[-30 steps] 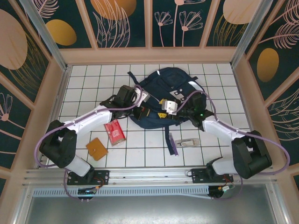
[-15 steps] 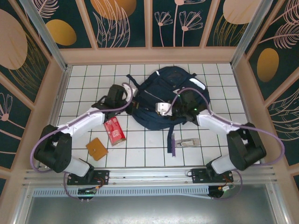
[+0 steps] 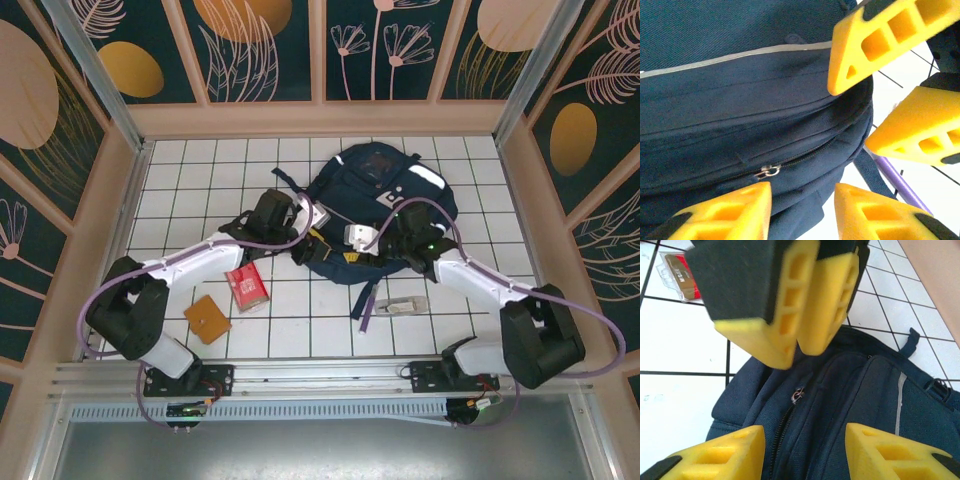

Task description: Pack the student bag

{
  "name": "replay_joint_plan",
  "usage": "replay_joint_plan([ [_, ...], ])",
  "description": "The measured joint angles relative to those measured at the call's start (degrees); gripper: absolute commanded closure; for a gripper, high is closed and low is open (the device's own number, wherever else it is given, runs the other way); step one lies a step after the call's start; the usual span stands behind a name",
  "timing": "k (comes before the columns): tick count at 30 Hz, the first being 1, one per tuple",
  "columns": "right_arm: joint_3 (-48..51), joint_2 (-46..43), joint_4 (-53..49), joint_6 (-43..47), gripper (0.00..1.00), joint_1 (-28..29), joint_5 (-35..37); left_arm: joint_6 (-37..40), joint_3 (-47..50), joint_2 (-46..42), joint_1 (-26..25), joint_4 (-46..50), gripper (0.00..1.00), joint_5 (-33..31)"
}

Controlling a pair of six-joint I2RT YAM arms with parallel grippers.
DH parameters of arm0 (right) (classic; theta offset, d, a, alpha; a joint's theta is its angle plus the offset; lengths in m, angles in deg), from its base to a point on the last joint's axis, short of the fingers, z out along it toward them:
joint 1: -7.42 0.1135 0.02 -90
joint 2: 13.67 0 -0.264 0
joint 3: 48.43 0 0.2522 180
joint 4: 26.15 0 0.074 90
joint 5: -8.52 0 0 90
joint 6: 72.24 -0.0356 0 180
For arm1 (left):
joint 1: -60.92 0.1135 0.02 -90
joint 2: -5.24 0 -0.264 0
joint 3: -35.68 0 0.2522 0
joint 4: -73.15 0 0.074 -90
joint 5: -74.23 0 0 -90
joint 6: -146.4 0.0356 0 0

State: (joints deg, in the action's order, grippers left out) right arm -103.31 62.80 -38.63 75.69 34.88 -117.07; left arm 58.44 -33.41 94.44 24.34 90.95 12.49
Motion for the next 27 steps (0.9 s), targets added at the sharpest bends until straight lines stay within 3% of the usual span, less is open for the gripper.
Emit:
replay_joint_plan([
  [5,-1.7,5.7,-0.4,-0.3,0.52,0.7,2.4,5.9,0.6,-0.3,0.9,-1.1,0.61,-1.3],
  [8,-1.9,8.8,-0.9,-0.4,0.57,1.9,6.6,11.1,3.9,-2.3,0.9,-3.6,0.60,-1.3],
  [9,-1.9,9.4,-1.3,-0.2,0.62,2.5,8.2,12.6,5.6,-3.4,0.9,-4.8,0.60,-1.3],
  [10,-2.0,9.8,-1.8,0.0,0.73,3.0,9.4,13.9,7.0,-4.3,1.0,-5.6,0.60,-1.4],
  [11,-2.2,10.0,-2.5,0.3,0.90,3.5,10.8,15.1,8.0,-5.0,1.0,-6.2,0.60,-1.5],
  [12,-2.6,10.1,-3.3,1.0,1.00,3.7,12.2,16.7,8.5,-5.4,1.2,-6.7,0.60,-1.6],
  [19,-2.8,4.3,-1.4,3.3,1.00,4.2,17.7,27.4,5.2,-1.9,1.8,-4.7,0.59,-2.0],
  [27,-2.2,-2.8,3.1,5.4,1.00,4.0,16.8,26.8,-0.6,2.4,1.8,-7.0,0.58,-1.4],
])
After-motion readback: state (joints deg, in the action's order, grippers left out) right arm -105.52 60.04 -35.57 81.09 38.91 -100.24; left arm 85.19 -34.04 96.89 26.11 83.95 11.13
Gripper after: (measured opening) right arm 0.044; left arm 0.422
